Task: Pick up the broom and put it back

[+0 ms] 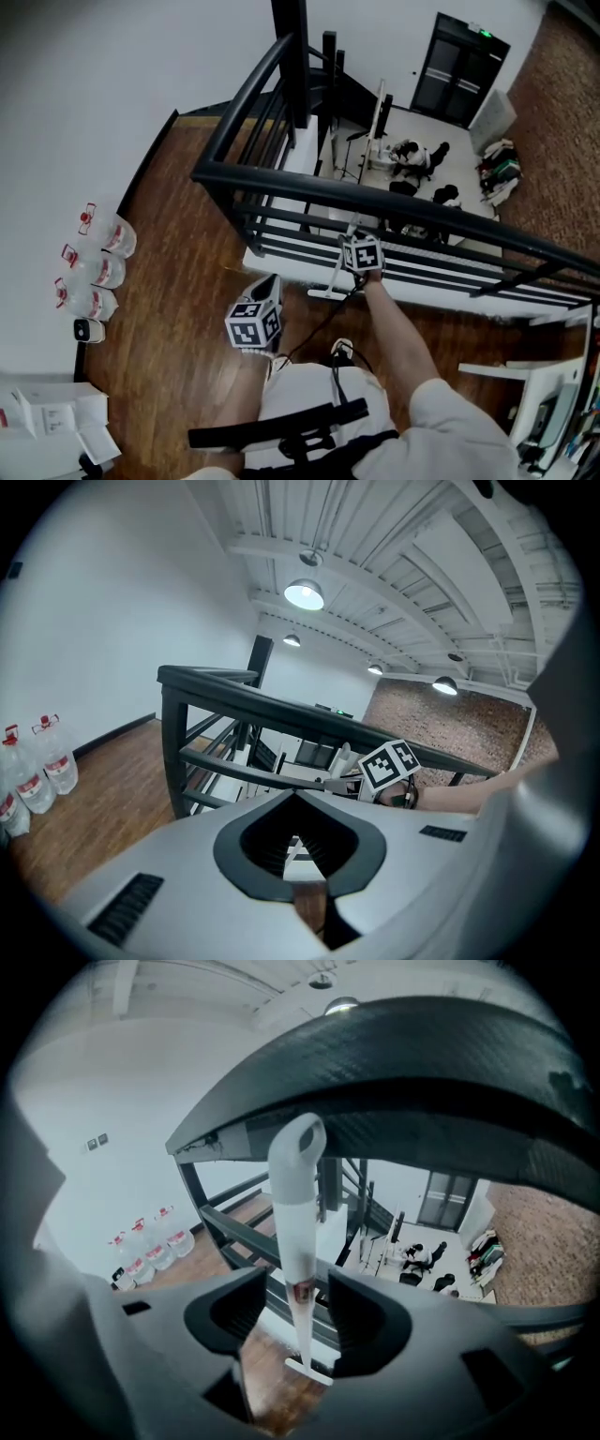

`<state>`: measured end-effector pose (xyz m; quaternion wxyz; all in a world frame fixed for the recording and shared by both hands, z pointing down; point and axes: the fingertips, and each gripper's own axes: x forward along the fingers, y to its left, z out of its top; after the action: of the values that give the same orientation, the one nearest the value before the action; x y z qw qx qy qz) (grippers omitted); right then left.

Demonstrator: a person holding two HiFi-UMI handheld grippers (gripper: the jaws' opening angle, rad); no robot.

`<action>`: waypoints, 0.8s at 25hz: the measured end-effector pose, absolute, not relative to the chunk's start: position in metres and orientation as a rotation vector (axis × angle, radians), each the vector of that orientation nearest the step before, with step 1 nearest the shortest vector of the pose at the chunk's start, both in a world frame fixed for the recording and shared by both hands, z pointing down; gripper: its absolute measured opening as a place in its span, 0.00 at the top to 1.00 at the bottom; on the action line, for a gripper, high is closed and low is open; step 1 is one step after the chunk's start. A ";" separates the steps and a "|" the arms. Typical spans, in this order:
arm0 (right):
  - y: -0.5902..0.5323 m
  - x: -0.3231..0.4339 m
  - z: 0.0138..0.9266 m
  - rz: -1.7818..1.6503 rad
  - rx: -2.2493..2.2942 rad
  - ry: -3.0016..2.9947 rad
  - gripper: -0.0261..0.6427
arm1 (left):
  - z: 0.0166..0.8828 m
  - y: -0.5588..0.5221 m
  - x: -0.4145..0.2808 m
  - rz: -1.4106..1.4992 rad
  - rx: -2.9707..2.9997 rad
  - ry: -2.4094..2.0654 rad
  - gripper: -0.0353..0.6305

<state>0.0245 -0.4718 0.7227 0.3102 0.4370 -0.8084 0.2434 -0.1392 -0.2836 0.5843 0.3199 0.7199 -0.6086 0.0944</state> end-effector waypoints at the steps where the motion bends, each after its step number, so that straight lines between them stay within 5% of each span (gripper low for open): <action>1: -0.466 0.027 0.719 0.651 1.178 -2.141 0.59 | 0.585 -0.284 -0.139 0.248 1.896 -1.592 0.97; 4: -0.441 0.043 0.709 0.654 1.247 -2.145 0.61 | 0.587 -0.284 -0.134 0.244 1.918 -1.561 0.97; 9: -0.388 0.056 0.684 0.663 1.332 -2.156 0.94 | 0.583 -0.283 -0.129 0.237 1.988 -1.497 0.97; 20: -0.289 0.044 0.611 0.757 1.477 -2.265 0.94 | 0.580 -0.237 -0.124 0.249 2.114 -1.339 0.97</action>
<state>0.0444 -0.2888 0.6108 0.1659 0.5187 -0.7954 0.2660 -0.1244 -0.2371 0.5800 0.3082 0.7996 -0.5066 0.0943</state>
